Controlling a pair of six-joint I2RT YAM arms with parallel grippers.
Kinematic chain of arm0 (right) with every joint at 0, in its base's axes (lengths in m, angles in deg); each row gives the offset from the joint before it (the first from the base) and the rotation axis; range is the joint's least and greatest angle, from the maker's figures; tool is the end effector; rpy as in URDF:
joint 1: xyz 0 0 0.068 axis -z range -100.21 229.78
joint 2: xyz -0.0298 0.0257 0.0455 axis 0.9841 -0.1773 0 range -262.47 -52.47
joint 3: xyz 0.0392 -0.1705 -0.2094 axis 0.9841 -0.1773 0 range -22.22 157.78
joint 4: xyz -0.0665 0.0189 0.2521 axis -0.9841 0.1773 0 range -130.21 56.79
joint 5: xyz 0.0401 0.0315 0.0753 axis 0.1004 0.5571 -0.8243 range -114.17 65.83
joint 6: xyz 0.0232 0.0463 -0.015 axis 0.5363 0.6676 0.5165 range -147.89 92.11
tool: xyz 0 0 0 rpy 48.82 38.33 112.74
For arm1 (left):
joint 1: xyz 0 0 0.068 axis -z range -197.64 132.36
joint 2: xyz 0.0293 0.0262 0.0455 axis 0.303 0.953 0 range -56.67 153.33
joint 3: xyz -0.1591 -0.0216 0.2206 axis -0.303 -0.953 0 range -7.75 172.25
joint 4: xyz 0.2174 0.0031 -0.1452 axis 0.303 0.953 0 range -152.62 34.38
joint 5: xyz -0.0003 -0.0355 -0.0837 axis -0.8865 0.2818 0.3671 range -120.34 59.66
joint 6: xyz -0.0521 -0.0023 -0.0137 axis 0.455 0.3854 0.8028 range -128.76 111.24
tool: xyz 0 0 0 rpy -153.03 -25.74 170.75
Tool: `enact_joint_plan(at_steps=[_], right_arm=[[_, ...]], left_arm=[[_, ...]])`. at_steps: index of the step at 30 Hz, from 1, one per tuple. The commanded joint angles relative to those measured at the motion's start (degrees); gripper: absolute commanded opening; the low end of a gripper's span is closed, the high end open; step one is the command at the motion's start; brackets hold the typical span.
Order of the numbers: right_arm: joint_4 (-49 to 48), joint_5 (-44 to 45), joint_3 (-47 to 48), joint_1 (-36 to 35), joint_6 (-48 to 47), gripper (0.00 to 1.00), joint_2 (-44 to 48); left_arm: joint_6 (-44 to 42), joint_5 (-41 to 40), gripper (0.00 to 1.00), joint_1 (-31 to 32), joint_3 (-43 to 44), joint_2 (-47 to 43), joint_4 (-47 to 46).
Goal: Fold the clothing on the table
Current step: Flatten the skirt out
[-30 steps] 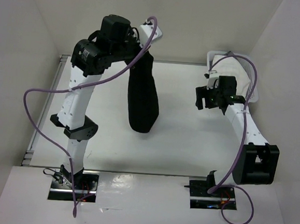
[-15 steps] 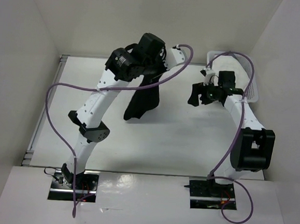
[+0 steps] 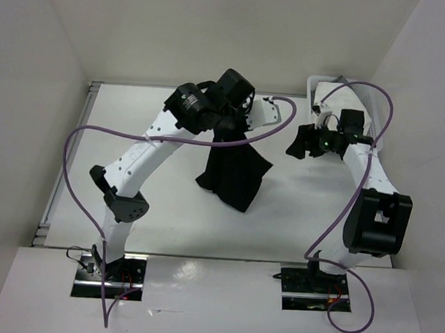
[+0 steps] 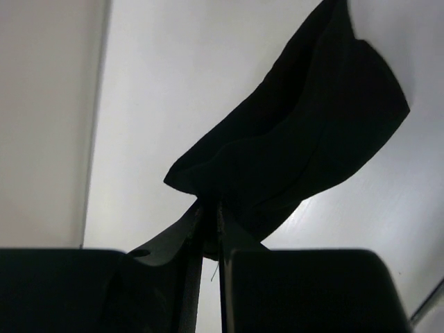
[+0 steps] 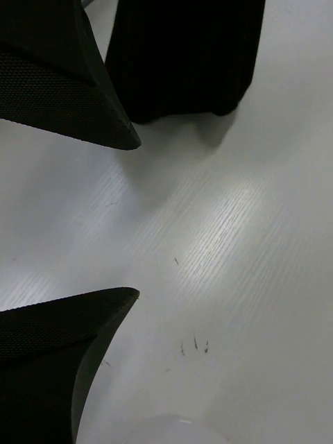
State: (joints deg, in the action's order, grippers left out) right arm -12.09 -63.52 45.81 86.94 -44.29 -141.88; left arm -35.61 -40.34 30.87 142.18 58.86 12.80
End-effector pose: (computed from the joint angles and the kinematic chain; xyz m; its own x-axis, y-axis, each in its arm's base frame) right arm 0.3335 -0.0191 0.2668 -0.6356 -0.1403 -0.7592 -0.5127 0.8119 0.2791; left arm 0.2592 -0.2837 0.4681 -0.0939 0.7776 -0.6217 0.7771 0.4476 0.4425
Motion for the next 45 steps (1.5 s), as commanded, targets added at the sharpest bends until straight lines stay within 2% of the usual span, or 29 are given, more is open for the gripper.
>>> enact_joint_plan(at_steps=[1, 6, 9, 17, 27, 45], right_arm=[[-1.6, -7.1, -0.1, -0.1, -2.2, 0.84, -0.6], [2.5, -14.8, 1.4, -0.1, -6.9, 0.83, -7.1], [4.6, -19.1, 2.9, -0.1, -9.6, 0.82, -11.0], [6.6, -23.5, 6.5, -7.2, -13.5, 0.82, -17.0], [6.1, -29.7, 9.9, -8.2, -16.6, 0.82, -21.6], [9.7, -38.8, 15.6, -13.3, -25.8, 0.82, -31.1]], left_arm=[[1.2, 2.7, 0.17, -0.2, -5.0, -1.9, -0.9], [1.2, 3.2, 0.17, 0.4, -4.2, -0.7, -0.9], [1.2, 0.5, 0.17, 1.1, -3.6, -0.1, -0.9], [1.2, -3.3, 0.17, 2.8, -3.6, 0.9, -0.9], [1.2, -9.3, 0.17, 4.6, -2.4, 0.9, -0.9], [2.2, -12.9, 0.17, 7.2, -2.4, 2.0, -0.9]])
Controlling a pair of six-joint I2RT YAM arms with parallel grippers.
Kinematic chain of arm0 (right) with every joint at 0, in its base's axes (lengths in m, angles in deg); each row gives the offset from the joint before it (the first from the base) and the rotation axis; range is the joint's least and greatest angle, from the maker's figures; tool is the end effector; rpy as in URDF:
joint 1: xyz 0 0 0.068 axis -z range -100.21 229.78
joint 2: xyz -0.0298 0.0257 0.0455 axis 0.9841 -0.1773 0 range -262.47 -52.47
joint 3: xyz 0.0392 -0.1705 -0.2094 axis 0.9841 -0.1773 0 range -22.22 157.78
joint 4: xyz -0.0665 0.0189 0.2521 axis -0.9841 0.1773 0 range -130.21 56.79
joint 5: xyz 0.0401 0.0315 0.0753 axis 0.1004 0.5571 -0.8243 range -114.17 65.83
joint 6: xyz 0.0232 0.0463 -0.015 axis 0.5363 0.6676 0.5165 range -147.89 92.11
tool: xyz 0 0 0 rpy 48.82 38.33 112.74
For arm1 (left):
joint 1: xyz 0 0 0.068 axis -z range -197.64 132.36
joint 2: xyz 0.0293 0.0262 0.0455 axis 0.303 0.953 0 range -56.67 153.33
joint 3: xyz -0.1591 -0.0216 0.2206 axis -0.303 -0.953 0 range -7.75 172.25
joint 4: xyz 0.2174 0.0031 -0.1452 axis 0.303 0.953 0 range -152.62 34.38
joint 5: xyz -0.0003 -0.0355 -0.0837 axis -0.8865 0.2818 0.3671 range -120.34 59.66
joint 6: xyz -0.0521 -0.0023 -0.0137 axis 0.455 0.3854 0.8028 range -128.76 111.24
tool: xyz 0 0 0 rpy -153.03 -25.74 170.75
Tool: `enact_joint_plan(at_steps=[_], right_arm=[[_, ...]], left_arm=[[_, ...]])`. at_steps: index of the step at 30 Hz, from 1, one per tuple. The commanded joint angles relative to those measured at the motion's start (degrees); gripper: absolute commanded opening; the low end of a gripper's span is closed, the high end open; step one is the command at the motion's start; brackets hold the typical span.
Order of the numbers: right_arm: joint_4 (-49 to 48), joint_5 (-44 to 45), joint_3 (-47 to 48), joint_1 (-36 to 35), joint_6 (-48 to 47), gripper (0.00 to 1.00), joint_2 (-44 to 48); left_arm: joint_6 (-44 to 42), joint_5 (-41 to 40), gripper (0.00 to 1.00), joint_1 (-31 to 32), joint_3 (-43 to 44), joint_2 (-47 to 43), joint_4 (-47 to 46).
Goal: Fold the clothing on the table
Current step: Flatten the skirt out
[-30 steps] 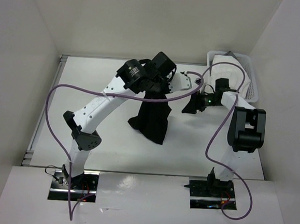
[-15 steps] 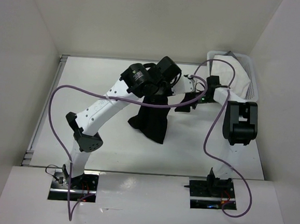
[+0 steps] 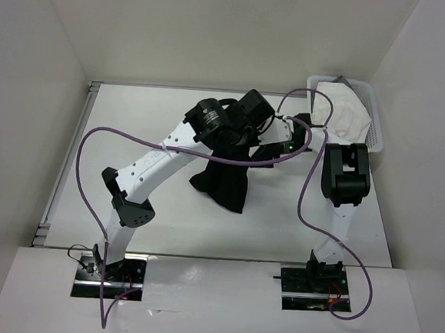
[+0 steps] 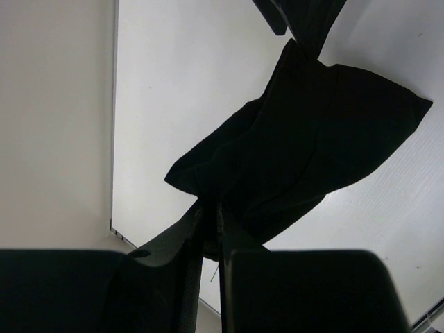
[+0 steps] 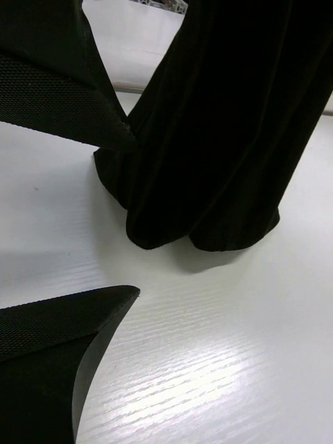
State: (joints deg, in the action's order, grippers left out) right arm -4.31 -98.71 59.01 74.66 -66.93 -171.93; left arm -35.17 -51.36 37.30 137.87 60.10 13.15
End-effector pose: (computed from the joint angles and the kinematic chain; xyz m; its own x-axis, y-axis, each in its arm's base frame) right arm 0.3976 0.0701 0.1586 -0.5637 -0.2191 -0.7963 -0.8258 0.1337 0.5478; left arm 0.2389 -0.3182 0.4417 -0.0985 0.8632 -0.4952 0.7449 0.3939 0.5385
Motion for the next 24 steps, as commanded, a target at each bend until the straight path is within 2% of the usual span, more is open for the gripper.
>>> enact_joint_plan(at_steps=[1, 6, 14, 16, 20, 23, 24], right_arm=[[1.9, -4.2, 2.4, -1.0, -3.1, 0.82, -1.0], [2.4, -4.8, 3.0, -2.1, -4.2, 0.82, -2.1], [3.7, -5.3, 3.5, -2.6, -5.0, 0.76, -3.1], [3.7, -5.9, 4.5, -3.1, -5.0, 0.70, -3.7], [4.3, -5.4, 4.5, -3.1, -5.0, 0.39, -3.7], [4.3, -5.3, 4.5, -3.1, -5.0, 0.27, -3.7], [4.3, -5.3, 4.5, -3.1, -5.0, 0.19, -3.7]], left_arm=[[1.8, -1.8, 0.17, 0.8, 1.9, 0.7, -1.2], [1.8, -2.9, 0.17, 0.8, 1.9, 0.7, -1.2], [2.3, -3.4, 0.17, 1.3, 1.9, 0.7, -1.2], [2.3, -3.9, 0.17, 1.3, 1.3, 0.7, -1.2], [2.9, -3.9, 0.17, 1.3, 0.2, 0.2, -1.2], [2.9, -3.9, 0.17, 1.3, 0.2, 0.2, -1.2], [2.9, -3.9, 0.17, 1.3, 0.2, 0.2, -1.2]])
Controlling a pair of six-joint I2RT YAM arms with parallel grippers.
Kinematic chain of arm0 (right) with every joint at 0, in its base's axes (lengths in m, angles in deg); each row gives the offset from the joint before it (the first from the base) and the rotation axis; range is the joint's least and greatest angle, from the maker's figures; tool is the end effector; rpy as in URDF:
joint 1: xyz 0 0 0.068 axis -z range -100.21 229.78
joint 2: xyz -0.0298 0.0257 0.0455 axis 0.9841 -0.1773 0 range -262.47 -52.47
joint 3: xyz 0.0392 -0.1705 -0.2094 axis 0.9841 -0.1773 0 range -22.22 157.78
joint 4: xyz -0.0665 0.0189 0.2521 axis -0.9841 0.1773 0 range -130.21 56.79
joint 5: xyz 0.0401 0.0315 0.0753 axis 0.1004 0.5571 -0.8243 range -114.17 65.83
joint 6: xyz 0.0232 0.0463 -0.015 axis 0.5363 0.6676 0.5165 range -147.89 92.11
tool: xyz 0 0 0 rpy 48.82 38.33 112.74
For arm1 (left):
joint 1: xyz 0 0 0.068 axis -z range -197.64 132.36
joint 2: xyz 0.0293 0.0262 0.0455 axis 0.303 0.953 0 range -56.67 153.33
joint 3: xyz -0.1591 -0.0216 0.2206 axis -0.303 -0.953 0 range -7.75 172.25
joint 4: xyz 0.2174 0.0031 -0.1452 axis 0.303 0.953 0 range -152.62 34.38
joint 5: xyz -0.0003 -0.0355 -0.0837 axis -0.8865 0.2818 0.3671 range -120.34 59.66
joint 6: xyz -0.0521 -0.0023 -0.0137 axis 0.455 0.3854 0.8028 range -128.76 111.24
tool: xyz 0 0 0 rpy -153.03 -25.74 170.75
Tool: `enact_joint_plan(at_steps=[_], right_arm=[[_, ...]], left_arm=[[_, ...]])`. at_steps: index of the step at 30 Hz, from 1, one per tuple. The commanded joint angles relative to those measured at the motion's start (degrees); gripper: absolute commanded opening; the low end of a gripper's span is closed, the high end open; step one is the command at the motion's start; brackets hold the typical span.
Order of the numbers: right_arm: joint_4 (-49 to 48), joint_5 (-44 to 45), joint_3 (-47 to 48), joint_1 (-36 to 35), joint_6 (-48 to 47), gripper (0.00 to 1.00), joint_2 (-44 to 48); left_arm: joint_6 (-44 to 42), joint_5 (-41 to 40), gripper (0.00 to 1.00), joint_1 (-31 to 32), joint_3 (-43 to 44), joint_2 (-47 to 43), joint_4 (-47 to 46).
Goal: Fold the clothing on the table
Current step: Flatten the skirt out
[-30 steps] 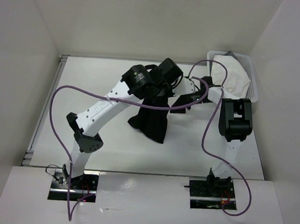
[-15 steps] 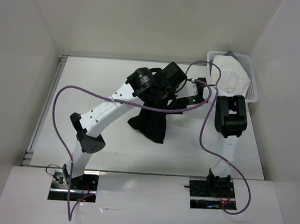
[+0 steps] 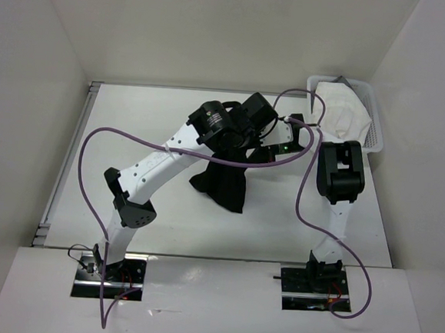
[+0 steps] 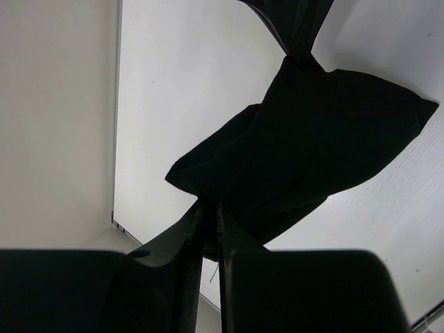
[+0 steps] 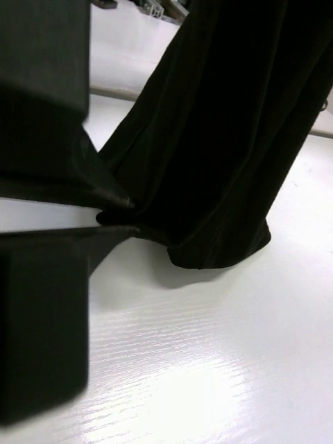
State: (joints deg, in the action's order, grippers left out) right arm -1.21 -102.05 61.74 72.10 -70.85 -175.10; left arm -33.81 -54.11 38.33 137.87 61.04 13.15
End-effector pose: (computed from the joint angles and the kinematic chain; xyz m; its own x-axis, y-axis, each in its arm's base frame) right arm 0.4002 0.0891 0.1500 -0.5484 -0.2184 -0.8072 -0.8318 0.0427 0.5535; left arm 0.2372 -0.3256 0.4359 -0.1188 0.8685 -0.4813 0.7257 0.4068 0.5549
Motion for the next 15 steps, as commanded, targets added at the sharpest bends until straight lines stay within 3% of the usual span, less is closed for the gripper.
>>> enact_joint_plan(at_steps=[1, 4, 10, 15], right_arm=[[1.2, -2.0, 1.8, -0.6, -1.1, 0.14, -0.5], [1.2, -1.5, 1.8, -0.6, -1.1, 0.04, 0.0], [1.2, 4.1, 1.8, -0.6, 1.1, 0.01, 5.5], [-5.1, 9.8, 1.8, 0.7, 11.7, 0.00, 17.1]], left_arm=[[1.5, -1.2, 0.17, 0.3, 0.2, -0.7, -1.2], [2.0, -1.2, 0.17, 0.3, -0.4, -0.7, -1.2], [3.2, -5.3, 0.17, 0.3, 0.8, -0.2, -1.2], [6.0, -7.2, 0.17, -1.1, 8.8, 2.0, -1.2]])
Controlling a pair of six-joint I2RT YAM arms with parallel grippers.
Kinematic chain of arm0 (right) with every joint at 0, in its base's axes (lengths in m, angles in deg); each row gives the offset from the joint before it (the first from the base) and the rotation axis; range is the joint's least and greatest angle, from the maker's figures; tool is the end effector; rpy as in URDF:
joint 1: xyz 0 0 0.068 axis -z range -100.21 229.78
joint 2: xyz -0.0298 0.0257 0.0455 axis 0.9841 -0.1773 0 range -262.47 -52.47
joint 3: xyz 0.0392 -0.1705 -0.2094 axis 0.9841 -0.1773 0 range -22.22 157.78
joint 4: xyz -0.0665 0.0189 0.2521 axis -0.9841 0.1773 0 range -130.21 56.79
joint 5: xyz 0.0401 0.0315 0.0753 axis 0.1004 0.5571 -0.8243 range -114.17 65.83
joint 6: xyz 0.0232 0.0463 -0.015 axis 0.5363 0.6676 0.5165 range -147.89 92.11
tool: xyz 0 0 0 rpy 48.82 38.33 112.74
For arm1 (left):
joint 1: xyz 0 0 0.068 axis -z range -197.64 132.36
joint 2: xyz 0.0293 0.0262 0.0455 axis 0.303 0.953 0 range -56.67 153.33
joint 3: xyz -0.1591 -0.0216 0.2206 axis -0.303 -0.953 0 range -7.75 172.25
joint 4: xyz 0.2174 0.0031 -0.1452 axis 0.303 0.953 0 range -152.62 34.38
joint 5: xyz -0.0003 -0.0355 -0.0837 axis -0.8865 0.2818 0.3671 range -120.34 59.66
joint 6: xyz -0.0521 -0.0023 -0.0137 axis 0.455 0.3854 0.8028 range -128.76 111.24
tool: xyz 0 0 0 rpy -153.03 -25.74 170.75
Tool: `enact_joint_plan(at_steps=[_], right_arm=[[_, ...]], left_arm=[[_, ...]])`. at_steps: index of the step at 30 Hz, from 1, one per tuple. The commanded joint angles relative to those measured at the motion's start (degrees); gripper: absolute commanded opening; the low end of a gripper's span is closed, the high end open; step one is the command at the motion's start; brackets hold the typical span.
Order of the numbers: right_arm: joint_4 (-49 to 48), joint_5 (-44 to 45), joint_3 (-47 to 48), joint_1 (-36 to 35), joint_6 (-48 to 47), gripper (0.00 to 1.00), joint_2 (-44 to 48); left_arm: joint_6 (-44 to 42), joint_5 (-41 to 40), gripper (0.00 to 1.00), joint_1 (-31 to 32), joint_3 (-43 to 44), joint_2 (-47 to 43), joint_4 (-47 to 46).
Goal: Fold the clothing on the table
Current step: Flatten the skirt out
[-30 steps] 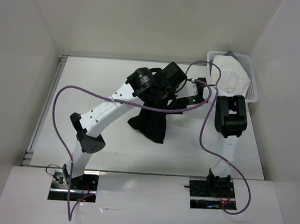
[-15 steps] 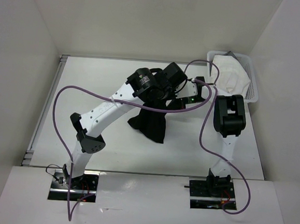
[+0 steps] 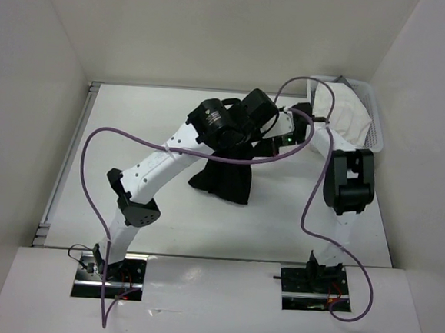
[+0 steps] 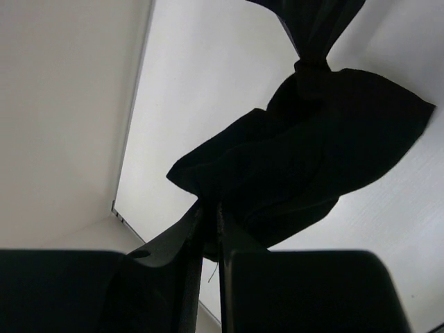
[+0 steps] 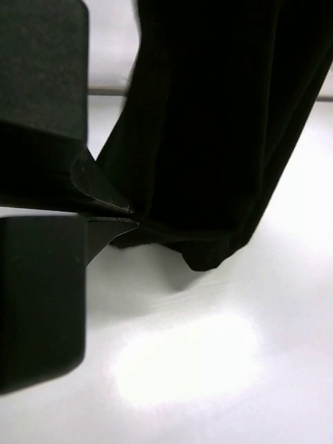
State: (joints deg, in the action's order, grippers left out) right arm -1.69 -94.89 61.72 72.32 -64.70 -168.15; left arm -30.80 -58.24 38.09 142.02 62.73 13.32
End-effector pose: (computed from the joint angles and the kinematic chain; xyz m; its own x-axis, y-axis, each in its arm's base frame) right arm 0.3955 0.0857 0.1928 -0.5321 -0.2692 -0.8028 -0.8466 0.1556 0.5089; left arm 0.2415 -0.3248 0.4439 -0.1678 0.8353 -0.5235 0.6569 0.4907 0.5724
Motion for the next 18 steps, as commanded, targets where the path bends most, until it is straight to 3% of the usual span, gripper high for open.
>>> enact_joint_plan(at_steps=[1, 9, 18], right_arm=[[-4.6, 4.6, 3.5, 1.0, 6.5, 0.00, 11.6], [-8.0, 15.4, 6.8, 1.0, 17.3, 0.00, 25.7], [-1.2, 23.6, 7.3, 2.8, 16.3, 0.00, 32.6]], left_arm=[[3.8, -3.0, 0.17, -0.9, 6.7, 0.3, -1.4], [7.8, 0.9, 0.17, -6.0, 14.8, -0.4, -1.4], [7.8, 15.1, 0.14, -20.1, 8.3, -12.4, -1.4]])
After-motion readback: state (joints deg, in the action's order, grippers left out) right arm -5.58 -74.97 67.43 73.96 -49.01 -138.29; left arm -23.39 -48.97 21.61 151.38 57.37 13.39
